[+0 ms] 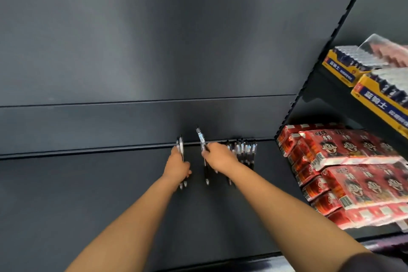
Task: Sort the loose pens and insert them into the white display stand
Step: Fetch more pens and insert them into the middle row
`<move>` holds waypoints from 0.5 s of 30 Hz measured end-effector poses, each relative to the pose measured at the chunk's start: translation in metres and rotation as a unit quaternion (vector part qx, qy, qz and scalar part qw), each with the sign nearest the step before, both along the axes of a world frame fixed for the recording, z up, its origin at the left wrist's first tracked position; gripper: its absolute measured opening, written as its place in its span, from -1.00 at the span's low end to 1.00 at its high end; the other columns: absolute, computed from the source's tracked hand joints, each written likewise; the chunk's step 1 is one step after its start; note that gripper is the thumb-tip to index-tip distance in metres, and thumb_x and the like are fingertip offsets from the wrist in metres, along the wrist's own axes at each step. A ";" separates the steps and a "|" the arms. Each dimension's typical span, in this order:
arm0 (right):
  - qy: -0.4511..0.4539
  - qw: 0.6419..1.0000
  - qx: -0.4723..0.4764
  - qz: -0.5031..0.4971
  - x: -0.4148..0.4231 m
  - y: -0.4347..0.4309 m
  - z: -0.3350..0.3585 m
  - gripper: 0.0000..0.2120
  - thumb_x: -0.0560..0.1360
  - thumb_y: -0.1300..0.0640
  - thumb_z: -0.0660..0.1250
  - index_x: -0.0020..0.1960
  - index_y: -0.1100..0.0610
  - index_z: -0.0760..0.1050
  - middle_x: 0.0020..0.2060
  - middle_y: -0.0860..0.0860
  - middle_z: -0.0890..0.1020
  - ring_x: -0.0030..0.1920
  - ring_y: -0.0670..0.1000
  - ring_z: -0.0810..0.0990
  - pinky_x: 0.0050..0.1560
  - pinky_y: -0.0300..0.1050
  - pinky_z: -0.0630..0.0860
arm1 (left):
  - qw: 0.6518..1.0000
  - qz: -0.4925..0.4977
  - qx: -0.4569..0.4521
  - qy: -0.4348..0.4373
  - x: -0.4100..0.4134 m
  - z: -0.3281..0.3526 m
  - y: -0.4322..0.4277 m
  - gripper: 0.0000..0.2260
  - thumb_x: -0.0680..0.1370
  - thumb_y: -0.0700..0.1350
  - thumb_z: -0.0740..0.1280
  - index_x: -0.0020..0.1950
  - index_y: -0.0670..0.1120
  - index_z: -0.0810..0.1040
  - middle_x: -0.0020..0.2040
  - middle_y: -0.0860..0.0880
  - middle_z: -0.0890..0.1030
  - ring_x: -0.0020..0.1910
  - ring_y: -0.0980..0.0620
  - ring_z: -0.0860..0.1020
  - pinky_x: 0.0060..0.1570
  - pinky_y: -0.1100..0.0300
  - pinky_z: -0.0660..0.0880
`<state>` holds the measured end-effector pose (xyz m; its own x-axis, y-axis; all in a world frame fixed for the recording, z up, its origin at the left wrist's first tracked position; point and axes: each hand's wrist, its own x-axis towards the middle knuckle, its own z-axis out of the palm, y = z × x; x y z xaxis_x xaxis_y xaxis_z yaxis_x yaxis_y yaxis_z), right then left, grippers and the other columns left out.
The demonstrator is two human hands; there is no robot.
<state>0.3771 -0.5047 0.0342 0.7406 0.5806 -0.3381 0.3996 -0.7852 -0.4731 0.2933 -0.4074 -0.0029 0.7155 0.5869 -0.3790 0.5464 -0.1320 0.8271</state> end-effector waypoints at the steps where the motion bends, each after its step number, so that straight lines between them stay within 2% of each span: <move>1: 0.035 0.999 0.036 0.005 -0.005 0.002 0.003 -0.79 0.60 0.05 0.16 -0.15 0.11 0.44 -0.17 0.10 0.55 -0.05 0.15 0.56 -0.06 -0.07 0.45 | 0.994 0.055 -0.088 -0.042 -0.009 0.005 0.000 -0.68 0.52 -0.40 0.10 0.26 -0.23 0.28 -0.15 -0.16 0.48 -0.33 -0.06 0.50 -0.35 0.09 0.49; 3: 0.103 0.989 0.107 0.007 -0.019 0.010 0.007 -0.78 0.58 0.09 0.20 -0.23 0.10 0.38 -0.31 0.04 0.47 -0.24 0.07 0.50 -0.21 -0.06 0.50 | 0.970 0.134 -0.184 -0.090 -0.026 0.012 0.001 -0.79 0.52 -0.40 0.09 0.06 -0.15 0.35 -0.28 -0.09 0.40 -0.44 0.04 0.38 -0.49 0.20 0.36; 5: 0.170 0.974 0.147 0.023 -0.039 0.021 0.013 -0.79 0.58 0.12 0.21 -0.23 0.07 0.38 -0.35 0.02 0.45 -0.39 -0.03 0.43 -0.44 -0.18 0.38 | 0.947 0.195 -0.217 -0.131 -0.051 0.020 0.007 -0.83 0.53 -0.35 0.14 -0.10 -0.07 0.35 -0.38 -0.04 0.35 -0.52 0.08 0.33 -0.54 0.26 0.27; 8: 0.232 0.955 0.167 0.079 -0.077 0.046 0.025 -0.82 0.60 0.14 0.21 -0.18 0.08 0.41 -0.35 0.02 0.46 -0.42 -0.08 0.40 -0.46 -0.25 0.33 | 0.924 0.254 -0.215 -0.189 -0.095 0.035 0.023 -0.84 0.58 -0.20 0.22 -0.20 -0.04 0.38 -0.52 0.05 0.26 -0.63 0.14 0.21 -0.62 0.35 0.14; 10: 0.250 0.945 0.173 0.124 -0.106 0.066 0.036 -0.88 0.60 0.14 0.21 -0.09 0.12 0.45 -0.37 0.01 0.46 -0.43 -0.09 0.41 -0.44 -0.25 0.37 | 0.915 0.279 -0.178 -0.228 -0.127 0.045 0.037 -0.85 0.60 -0.14 0.22 -0.16 -0.09 0.45 -0.51 0.03 0.29 -0.59 0.12 0.23 -0.61 0.32 0.17; 12: 0.250 0.936 0.178 0.171 -0.137 0.087 0.046 -0.90 0.60 0.15 0.21 -0.03 0.15 0.48 -0.39 0.00 0.47 -0.43 -0.09 0.42 -0.44 -0.25 0.39 | 0.910 0.281 -0.156 -0.261 -0.160 0.055 0.050 -0.81 0.62 -0.12 0.19 -0.10 -0.18 0.50 -0.41 -0.09 0.42 -0.49 0.02 0.38 -0.51 0.25 0.30; 15: 0.216 0.931 0.171 0.238 -0.183 0.118 0.058 -0.86 0.58 0.18 0.21 -0.14 0.12 0.47 -0.44 0.02 0.47 -0.47 -0.07 0.43 -0.46 -0.26 0.40 | 0.895 0.249 -0.190 -0.318 -0.207 0.069 0.069 -0.73 0.62 -0.11 0.17 -0.07 -0.29 0.50 -0.43 -0.23 0.51 -0.48 -0.13 0.50 -0.44 0.13 0.45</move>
<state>0.1941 -0.3865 0.0924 0.2097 0.9366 -0.2809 0.3779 -0.3426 -0.8601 0.0868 -0.3383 0.0659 0.5426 0.8086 -0.2275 -0.1378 0.3528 0.9255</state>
